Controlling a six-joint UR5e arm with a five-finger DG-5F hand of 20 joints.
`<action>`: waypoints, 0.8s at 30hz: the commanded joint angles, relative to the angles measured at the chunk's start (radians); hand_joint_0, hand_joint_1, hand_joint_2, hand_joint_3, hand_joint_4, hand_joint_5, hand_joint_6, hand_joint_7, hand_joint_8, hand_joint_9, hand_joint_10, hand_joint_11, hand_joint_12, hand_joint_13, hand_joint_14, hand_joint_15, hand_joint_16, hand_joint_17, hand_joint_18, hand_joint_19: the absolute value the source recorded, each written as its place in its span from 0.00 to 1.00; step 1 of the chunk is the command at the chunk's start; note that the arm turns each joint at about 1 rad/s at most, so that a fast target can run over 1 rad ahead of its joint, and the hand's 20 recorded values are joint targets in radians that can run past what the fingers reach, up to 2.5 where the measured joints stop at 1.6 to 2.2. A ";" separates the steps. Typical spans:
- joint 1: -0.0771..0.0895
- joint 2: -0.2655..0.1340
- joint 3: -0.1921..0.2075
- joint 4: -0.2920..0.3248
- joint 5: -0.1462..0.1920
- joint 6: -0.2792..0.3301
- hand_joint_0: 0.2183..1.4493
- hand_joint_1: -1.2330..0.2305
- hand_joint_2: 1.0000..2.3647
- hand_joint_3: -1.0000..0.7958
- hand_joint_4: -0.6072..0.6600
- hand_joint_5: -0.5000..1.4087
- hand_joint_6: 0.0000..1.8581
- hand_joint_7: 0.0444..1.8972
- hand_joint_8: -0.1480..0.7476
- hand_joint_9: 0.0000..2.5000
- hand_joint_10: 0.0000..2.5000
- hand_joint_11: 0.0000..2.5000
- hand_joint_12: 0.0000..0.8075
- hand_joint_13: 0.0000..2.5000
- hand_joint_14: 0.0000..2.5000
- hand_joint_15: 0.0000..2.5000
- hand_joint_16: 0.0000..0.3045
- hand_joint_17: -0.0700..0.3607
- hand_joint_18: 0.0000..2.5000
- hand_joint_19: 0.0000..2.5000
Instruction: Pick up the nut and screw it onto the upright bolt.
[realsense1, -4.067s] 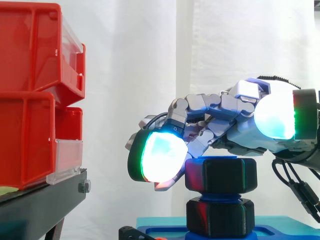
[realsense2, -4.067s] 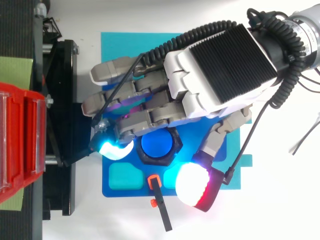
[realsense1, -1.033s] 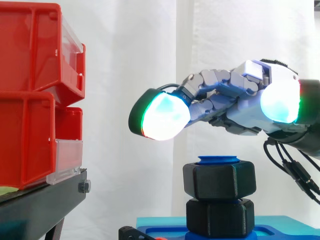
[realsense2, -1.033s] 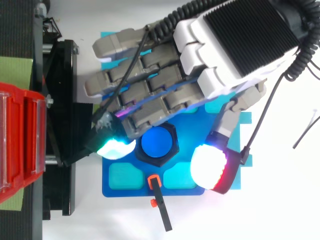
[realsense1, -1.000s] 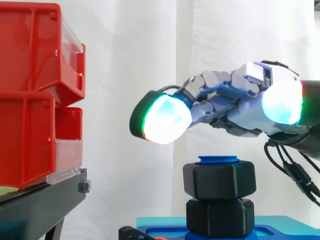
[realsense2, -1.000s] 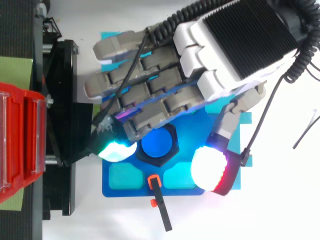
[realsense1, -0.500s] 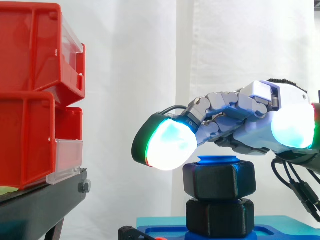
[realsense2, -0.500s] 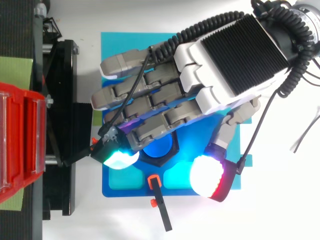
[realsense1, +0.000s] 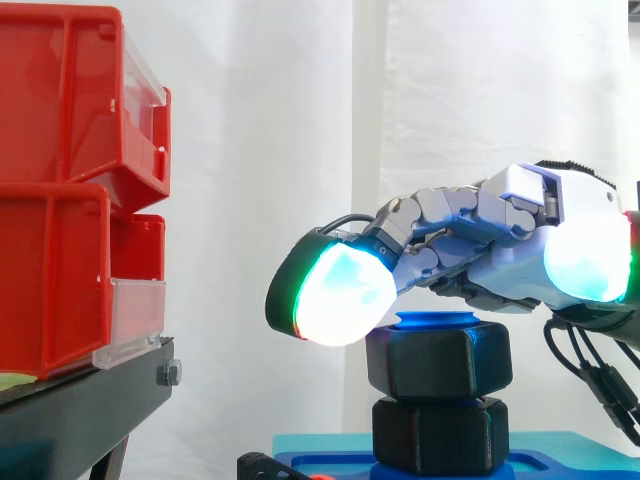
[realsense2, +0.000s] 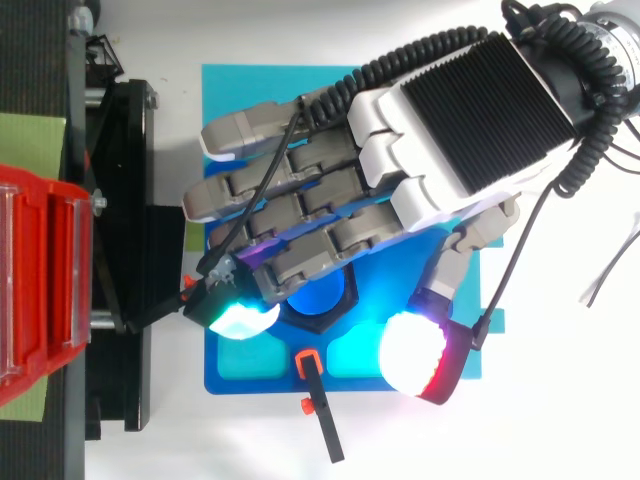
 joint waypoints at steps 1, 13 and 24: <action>-0.001 0.000 0.000 0.001 0.000 0.000 0.19 0.72 0.00 0.28 0.61 0.17 0.27 0.34 0.43 0.20 0.00 0.00 0.42 0.10 0.00 0.00 0.13 0.36 0.00 0.00; 0.004 0.000 0.000 0.000 0.000 -0.011 0.19 0.73 0.00 0.28 0.61 0.18 0.27 0.36 0.44 0.20 0.00 0.00 0.43 0.10 0.00 0.00 0.13 0.37 0.00 0.00; 0.008 0.000 0.000 0.006 0.003 -0.011 0.19 0.73 0.00 0.28 0.61 0.18 0.27 0.36 0.45 0.21 0.00 0.00 0.43 0.11 0.00 0.00 0.13 0.37 0.00 0.00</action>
